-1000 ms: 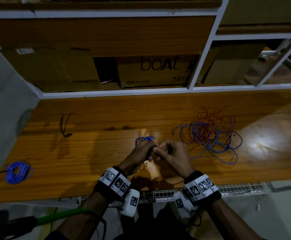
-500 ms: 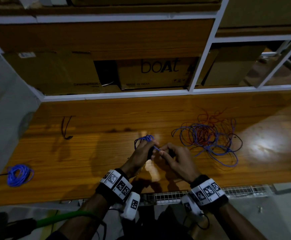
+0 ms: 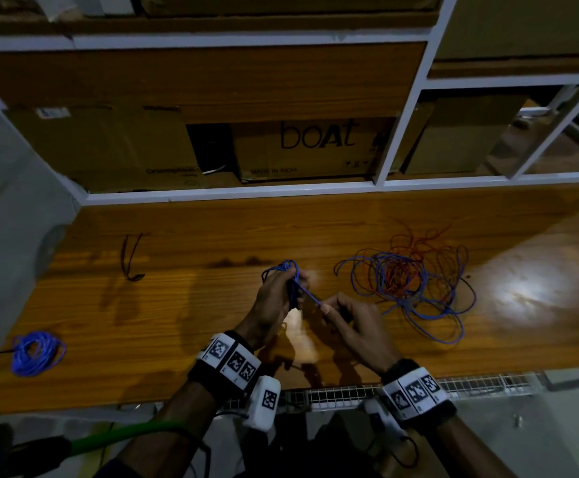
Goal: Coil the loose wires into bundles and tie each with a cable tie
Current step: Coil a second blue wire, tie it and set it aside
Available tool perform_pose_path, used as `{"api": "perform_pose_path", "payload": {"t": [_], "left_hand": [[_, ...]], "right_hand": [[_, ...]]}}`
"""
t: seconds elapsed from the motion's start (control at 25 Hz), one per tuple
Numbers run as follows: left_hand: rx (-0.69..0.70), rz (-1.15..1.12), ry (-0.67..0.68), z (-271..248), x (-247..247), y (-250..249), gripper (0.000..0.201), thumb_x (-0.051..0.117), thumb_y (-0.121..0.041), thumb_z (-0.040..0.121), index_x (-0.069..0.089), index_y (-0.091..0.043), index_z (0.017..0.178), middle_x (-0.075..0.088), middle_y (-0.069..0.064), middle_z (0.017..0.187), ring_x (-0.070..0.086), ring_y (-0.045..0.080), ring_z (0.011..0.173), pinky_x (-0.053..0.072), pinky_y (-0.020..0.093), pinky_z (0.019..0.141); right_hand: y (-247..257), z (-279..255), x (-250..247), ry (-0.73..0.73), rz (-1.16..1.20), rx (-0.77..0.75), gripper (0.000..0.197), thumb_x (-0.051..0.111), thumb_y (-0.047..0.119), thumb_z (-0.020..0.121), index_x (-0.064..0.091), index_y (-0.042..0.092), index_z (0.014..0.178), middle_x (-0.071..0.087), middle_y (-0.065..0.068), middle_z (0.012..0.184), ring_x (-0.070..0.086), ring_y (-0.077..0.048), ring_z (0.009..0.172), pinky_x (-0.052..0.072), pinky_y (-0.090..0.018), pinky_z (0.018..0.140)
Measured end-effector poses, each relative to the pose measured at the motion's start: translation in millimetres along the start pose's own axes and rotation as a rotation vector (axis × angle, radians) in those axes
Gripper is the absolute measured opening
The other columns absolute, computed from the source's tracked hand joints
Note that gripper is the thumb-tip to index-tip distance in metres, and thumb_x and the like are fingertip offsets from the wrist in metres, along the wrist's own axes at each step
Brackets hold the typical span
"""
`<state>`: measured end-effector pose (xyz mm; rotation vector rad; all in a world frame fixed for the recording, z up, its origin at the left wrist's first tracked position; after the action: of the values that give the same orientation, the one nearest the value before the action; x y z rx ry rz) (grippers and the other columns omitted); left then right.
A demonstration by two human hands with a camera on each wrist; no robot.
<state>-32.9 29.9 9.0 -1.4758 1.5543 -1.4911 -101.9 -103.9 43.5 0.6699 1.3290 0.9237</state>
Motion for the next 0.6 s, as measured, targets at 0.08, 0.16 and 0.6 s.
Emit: {"api": "perform_pose_path", "payload": {"t": [0.08,0.16,0.6], "left_hand": [[-0.010,-0.044,-0.012,0.8,-2.0,0.4,0.036,0.030,-0.023,0.109,0.058,-0.005,0.094,0.054,0.002,0.072,0.047,0.013,0.061,0.038,0.030,0.061],[-0.022,-0.130,-0.011,0.7,0.2,2.9,0.036,0.029,-0.025,0.109,0.056,-0.005,0.095,0.052,0.001,0.071,0.047,0.014,0.064,0.039,0.029,0.063],[-0.069,-0.451,0.092,3.4,9.6,-10.8,0.051,0.022,-0.043,0.107,0.057,-0.008,0.094,0.035,-0.002,0.056,0.035,0.013,0.047,0.026,0.027,0.052]], "right_hand": [[-3.7,-4.9,6.1,0.072,-0.011,-0.015,0.012,0.053,0.027,0.104,0.065,0.028,0.101,0.070,0.013,0.083,0.066,-0.005,0.076,0.047,-0.021,0.063],[-0.2,-4.3,10.2,0.105,-0.016,-0.029,0.012,0.051,0.025,0.104,0.063,0.028,0.103,0.071,0.012,0.085,0.066,-0.005,0.078,0.045,-0.018,0.063],[-20.7,1.0,35.2,0.355,-0.052,-0.040,0.025,0.041,0.034,0.108,0.063,0.025,0.098,0.064,0.008,0.071,0.060,-0.006,0.067,0.043,-0.024,0.065]]}}
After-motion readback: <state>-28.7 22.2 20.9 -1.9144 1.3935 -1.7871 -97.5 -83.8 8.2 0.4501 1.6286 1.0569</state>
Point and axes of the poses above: each hand's wrist, its own z-axis towards the middle knuckle, its own x-axis out of the palm, y = z × x, the point moved 9 cm from there along z, towards the middle knuckle
